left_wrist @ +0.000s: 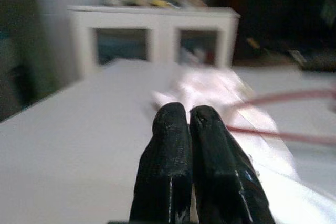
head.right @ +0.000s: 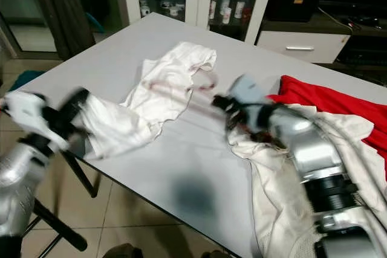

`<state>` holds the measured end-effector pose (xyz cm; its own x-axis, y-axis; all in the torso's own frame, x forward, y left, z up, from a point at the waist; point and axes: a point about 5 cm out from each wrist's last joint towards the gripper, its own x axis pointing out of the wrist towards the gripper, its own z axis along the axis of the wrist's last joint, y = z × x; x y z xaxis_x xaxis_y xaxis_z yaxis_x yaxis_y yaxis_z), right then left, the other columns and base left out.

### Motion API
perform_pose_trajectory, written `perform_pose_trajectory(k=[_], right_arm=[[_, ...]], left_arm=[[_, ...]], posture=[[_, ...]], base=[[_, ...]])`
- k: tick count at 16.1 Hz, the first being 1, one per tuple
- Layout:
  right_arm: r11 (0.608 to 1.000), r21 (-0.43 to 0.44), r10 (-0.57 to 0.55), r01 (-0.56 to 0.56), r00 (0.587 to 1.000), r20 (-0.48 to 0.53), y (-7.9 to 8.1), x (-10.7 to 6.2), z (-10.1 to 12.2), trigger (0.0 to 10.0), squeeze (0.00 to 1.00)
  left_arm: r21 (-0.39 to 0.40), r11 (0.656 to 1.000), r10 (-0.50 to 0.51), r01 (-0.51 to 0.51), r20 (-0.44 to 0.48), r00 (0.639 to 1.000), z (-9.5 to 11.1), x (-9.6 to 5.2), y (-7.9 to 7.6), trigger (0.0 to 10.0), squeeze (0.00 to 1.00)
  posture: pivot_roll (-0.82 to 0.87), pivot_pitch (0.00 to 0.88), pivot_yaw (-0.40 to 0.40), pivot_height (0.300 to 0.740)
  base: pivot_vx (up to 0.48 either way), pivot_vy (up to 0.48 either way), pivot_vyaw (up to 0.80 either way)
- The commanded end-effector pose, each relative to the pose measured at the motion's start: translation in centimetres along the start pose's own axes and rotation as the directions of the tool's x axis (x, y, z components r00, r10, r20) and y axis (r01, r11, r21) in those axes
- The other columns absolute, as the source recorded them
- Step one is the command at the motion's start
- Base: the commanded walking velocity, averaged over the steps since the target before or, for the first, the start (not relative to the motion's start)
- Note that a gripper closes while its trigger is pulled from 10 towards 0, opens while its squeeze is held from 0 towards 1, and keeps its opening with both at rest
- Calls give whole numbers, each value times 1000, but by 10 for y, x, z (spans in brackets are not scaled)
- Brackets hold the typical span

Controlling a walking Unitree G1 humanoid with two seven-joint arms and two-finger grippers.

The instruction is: Hang hanger

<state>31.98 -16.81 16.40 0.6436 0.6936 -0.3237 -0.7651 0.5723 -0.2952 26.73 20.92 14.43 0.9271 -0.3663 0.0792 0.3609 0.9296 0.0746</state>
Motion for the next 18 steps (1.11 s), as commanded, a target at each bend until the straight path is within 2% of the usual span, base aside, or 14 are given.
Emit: perform_pose_trajectory(k=[1, 2, 3, 5, 6, 7, 8, 9, 10, 12, 15, 17, 18], right_arm=[[1000, -5, -25, 25, 999, -22, -2, -2, -1, 10000, 0], [998, -11, -58, 57, 997, -51, -5, 0, -4, 10000, 0], [997, -12, -72, 71, 995, -63, -7, 0, -5, 10000, 0], [991, -26, -134, 132, 985, -109, -18, -4, -9, 10000, 0], [982, -26, -187, 185, 973, -137, -27, -7, -12, 10000, 0], [974, -40, -227, 223, 959, -169, -33, -10, -16, 10000, 0], [973, -46, -232, 227, 957, -177, -34, -11, -16, 10000, 0], [969, -64, -247, 239, 949, -197, -36, -12, -19, 10000, 0], [968, -69, -251, 242, 947, -202, -37, -12, -20, 10000, 0], [969, -67, -248, 239, 948, -202, -38, -14, -18, 10000, 0], [968, -63, -252, 245, 948, -194, -43, -17, -16, 10000, 0], [971, -48, -237, 232, 957, -165, -42, -18, -11, 10000, 0], [973, -44, -233, 229, 960, -159, -42, -18, -10, 10000, 0]], left_arm=[[42, 997, -64, 64, -10, 998, -1, 0, -9, 10000, 0], [83, 986, -138, 142, -52, 989, -7, -5, -15, 10000, 0], [125, 979, -151, 163, -103, 983, -13, -10, -15, 10000, 0], [186, 974, -101, 130, -157, 982, -19, -20, 0, 10000, 8], [215, 973, -46, 81, -164, 985, -18, -23, 12, 10000, 153], [279, 960, 52, 0, -178, 983, -15, -30, 32, 10000, 86], [297, 955, 73, -16, -182, 981, -14, -31, 36, 10000, 24], [362, 928, 161, -82, -193, 968, -12, -36, 53, 10000, 0], [380, 919, 185, -100, -194, 963, -11, -37, 58, 10000, 0], [444, 866, 318, -228, -138, 938, 4, -41, 81, 10000, 0], [487, 828, 375, -278, -112, 920, 6, -41, 90, 10000, 0], [560, 772, 415, -300, -87, 906, 8, -36, 95, 10000, 0], [562, 768, 419, -307, -79, 904, 9, -35, 96, 10000, 0]], posture=[[38, 0, -25, 740], [37, 0, -26, 740], [39, 0, -29, 740], [39, 0, -35, 740], [42, 0, -39, 740], [44, 0, -44, 740], [44, 0, -44, 740], [45, 3, -52, 740], [45, 3, -52, 740], [42, 10, -58, 740], [36, 15, -62, 740], [32, 16, -65, 740], [32, 16, -65, 740]], base=[[0, 0, 0], [0, 0, 0], [0, 0, 0], [0, 0, 0], [0, 0, 0], [0, 0, 0], [0, 0, 0], [0, 0, 0], [0, 0, 0], [0, 0, 0], [0, 0, 0], [0, 0, 0], [0, 0, 0]])
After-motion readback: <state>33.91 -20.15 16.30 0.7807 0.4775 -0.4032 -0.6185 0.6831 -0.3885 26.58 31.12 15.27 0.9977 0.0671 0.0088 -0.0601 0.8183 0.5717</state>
